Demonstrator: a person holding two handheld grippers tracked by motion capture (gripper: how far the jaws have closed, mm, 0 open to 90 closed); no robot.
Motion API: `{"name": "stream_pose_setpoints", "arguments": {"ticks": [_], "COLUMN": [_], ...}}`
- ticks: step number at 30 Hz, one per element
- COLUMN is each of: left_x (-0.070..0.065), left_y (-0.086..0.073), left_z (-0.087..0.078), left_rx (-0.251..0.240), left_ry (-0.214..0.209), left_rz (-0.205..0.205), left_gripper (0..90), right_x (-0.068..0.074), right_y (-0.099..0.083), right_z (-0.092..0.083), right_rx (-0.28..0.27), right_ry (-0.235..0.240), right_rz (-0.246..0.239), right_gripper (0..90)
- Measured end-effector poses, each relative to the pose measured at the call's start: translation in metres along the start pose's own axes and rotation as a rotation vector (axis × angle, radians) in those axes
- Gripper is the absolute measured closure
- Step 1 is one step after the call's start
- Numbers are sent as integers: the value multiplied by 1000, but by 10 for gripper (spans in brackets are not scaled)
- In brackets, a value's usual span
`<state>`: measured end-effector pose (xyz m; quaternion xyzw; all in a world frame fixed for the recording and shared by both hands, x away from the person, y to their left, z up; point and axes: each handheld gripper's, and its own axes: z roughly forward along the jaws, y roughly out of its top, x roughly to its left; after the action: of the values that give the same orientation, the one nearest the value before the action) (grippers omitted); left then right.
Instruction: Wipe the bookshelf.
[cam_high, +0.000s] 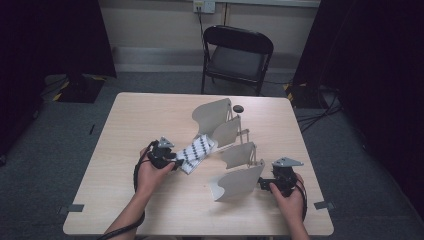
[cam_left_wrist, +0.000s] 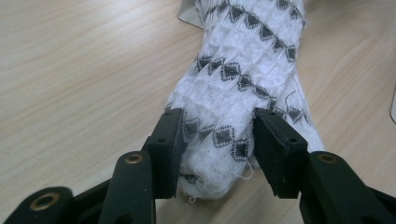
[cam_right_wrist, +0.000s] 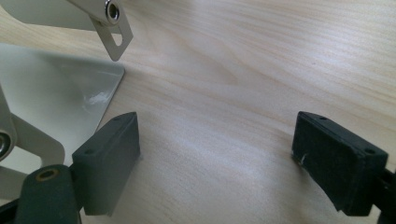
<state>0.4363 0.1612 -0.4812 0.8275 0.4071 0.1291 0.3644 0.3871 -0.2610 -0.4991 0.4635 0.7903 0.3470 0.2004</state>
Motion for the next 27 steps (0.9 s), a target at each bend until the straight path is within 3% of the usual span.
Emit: {"name": "stream_pose_setpoints", "arguments": {"ticks": [8,10,12,14,17,18,19,24,27], "left_x": [-12,-17,-23,-28,-32,-33,-32,-26,-24], "left_y": [-7,-10,-14,-15,-16,-17,-17,-15,-10], "left_z": [-20,-25,-27,-27,-24,-22,-20,-8,-1], "left_rx": [-47,-55,-53,-47,-51,-50,-45,-40,-37], "left_ry": [-2,22,5,-2,-20,-13,5,51,53], "left_rz": [-4,21,21,48,42,27,40,29,32], "left_gripper": [525,524,524,524,525,525,519,469,446], "right_x": [-1,-1,-1,-1,-1,-1,-1,-1,-1], "right_y": [2,2,2,2,2,2,3,3,3], "right_z": [2,3,3,3,3,3,3,3,3], "right_rx": [1,1,1,1,1,1,1,1,2], "right_ry": [0,1,1,1,2,2,2,2,2], "right_rz": [0,-1,-2,-2,-2,-2,-2,-3,-2], "right_gripper": [144,144,145,145,144,145,144,144,145]}}
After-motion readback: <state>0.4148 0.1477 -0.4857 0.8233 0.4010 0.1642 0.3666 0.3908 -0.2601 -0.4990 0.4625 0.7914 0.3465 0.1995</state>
